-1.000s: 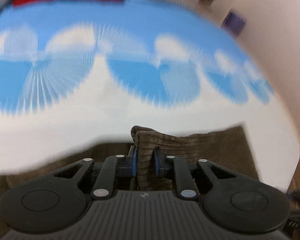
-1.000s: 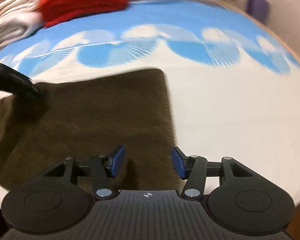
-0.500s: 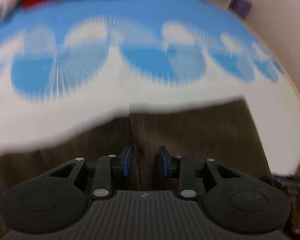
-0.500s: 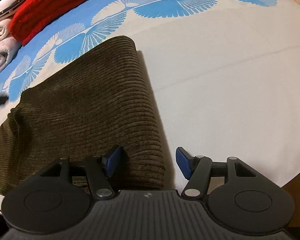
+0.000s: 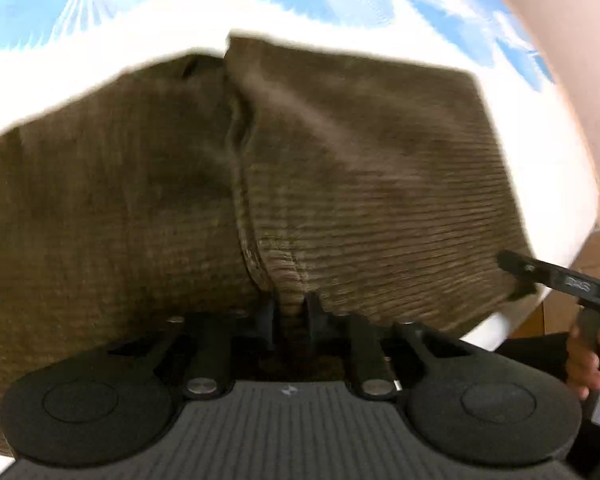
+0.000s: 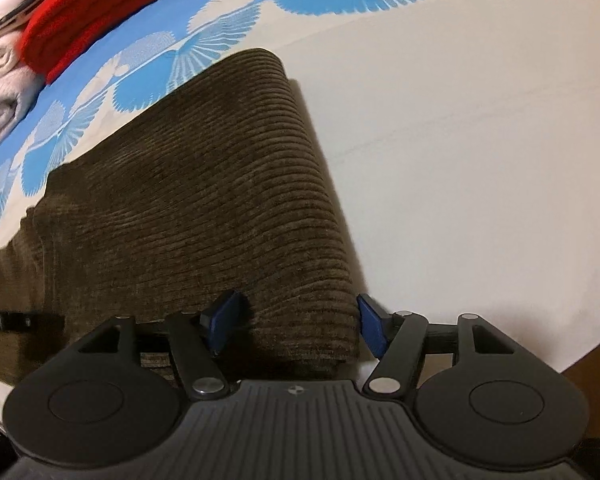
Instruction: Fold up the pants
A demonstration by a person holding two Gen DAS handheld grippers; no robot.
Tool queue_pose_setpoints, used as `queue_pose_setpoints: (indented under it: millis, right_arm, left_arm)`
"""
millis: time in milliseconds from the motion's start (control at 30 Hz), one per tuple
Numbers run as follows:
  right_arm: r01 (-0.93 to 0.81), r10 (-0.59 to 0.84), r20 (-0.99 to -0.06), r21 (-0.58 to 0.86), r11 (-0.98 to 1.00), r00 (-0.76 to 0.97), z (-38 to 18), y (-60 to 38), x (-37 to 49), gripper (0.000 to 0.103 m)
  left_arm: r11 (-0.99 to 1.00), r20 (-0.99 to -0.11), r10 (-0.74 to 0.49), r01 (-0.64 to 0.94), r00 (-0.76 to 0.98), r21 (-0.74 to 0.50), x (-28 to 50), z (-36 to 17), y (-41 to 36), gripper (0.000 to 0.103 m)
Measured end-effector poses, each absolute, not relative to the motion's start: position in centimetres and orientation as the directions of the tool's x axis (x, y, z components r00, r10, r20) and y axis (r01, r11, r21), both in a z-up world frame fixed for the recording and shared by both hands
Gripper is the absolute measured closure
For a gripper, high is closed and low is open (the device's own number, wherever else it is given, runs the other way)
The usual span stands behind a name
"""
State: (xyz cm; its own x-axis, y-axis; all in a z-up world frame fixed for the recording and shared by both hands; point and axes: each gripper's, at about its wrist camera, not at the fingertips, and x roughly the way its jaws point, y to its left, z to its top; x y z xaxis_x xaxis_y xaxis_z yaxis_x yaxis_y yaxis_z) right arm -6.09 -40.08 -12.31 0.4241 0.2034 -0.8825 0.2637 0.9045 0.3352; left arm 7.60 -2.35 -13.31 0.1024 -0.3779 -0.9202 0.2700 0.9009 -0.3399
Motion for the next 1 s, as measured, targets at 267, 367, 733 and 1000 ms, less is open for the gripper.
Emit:
queue_pose_setpoints:
  millis: [267, 367, 733, 1000]
  right_arm:
    - [0.274, 0.209, -0.874, 0.352, 0.895, 0.439, -11.9, -40.5, -6.4, 0.038]
    - [0.295, 0.202, -0.883, 0.345, 0.891, 0.423, -12.1, -40.9, -6.3, 0.038]
    - [0.289, 0.188, -0.896, 0.320, 0.902, 0.403, -12.3, -40.5, -6.2, 0.039]
    - [0.247, 0.183, -0.884, 0.310, 0.918, 0.430, -11.5, -39.9, -6.1, 0.056]
  left_arm:
    - [0.874, -0.900, -0.428, 0.289, 0.079, -0.390, 5.6, -11.7, -0.7, 0.086]
    - [0.905, -0.963, -0.254, 0.373, 0.087, -0.205, 5.0, -13.6, -2.0, 0.070]
    - [0.774, -0.959, -0.255, 0.621, 0.125, -0.125, 3.1, -14.3, -5.1, 0.073]
    - [0.777, -0.951, -0.221, 0.628, 0.215, -0.039, 3.7, -12.9, -6.1, 0.069]
